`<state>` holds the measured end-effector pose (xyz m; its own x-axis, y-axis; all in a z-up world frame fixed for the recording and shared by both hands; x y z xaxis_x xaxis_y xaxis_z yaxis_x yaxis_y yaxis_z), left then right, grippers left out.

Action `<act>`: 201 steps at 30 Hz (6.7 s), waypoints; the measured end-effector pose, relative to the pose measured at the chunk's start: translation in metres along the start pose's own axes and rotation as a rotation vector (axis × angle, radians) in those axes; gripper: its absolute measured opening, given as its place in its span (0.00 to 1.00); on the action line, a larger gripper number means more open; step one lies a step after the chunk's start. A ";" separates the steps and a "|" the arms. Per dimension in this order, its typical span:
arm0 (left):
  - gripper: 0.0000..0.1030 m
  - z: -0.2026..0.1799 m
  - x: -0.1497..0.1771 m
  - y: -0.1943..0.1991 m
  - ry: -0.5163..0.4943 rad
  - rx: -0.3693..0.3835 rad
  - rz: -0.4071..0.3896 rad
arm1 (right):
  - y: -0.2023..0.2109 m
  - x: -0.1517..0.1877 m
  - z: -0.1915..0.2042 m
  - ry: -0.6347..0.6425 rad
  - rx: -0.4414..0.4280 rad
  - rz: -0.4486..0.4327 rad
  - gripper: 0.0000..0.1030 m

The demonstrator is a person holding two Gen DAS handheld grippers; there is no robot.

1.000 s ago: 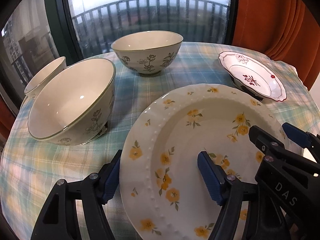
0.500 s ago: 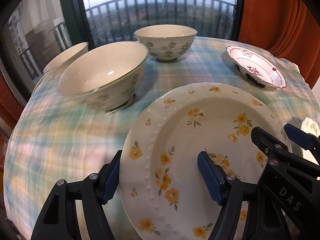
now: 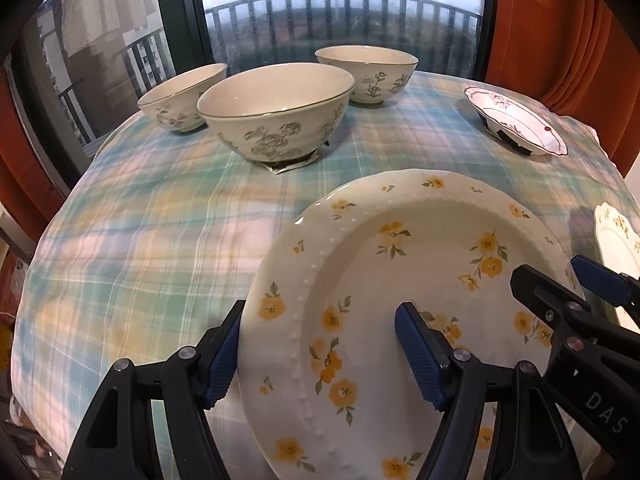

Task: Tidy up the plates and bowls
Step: 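Lift the deep plate with both grippers and carry it over the scalloped plate, then lower the deep plate onto the scalloped plate and open both grippers, then move both grippers toward the small pink-rimmed dish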

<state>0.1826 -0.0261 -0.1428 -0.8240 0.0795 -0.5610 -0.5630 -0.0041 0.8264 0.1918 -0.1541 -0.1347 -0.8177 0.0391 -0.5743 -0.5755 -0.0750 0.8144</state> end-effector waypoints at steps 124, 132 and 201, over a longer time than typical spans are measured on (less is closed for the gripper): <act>0.80 -0.270 -0.004 0.031 -0.265 0.114 -0.072 | 0.068 0.037 -0.272 -0.219 0.209 -0.130 0.54; 0.82 -0.252 -0.004 0.035 -0.235 0.119 -0.066 | 0.075 0.043 -0.264 -0.204 0.249 -0.122 0.54; 0.82 -0.163 -0.212 -0.027 -0.066 0.094 -0.190 | 0.006 -0.186 -0.176 -0.136 0.097 -0.238 0.79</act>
<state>0.3621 -0.2052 -0.0546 -0.6961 0.1354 -0.7050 -0.6967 0.1097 0.7089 0.3424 -0.3369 -0.0373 -0.6497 0.1778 -0.7391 -0.7445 0.0478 0.6659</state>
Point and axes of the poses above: each gripper's, at about its wrist camera, not at the fingertips, and y roughly against the way its jaws point, z to its left, x to its underside, the point moved 7 cm from there along -y, roughly the way its jaws point, and after that the axes turned 2 degrees about -y, right-handed, at the moved point
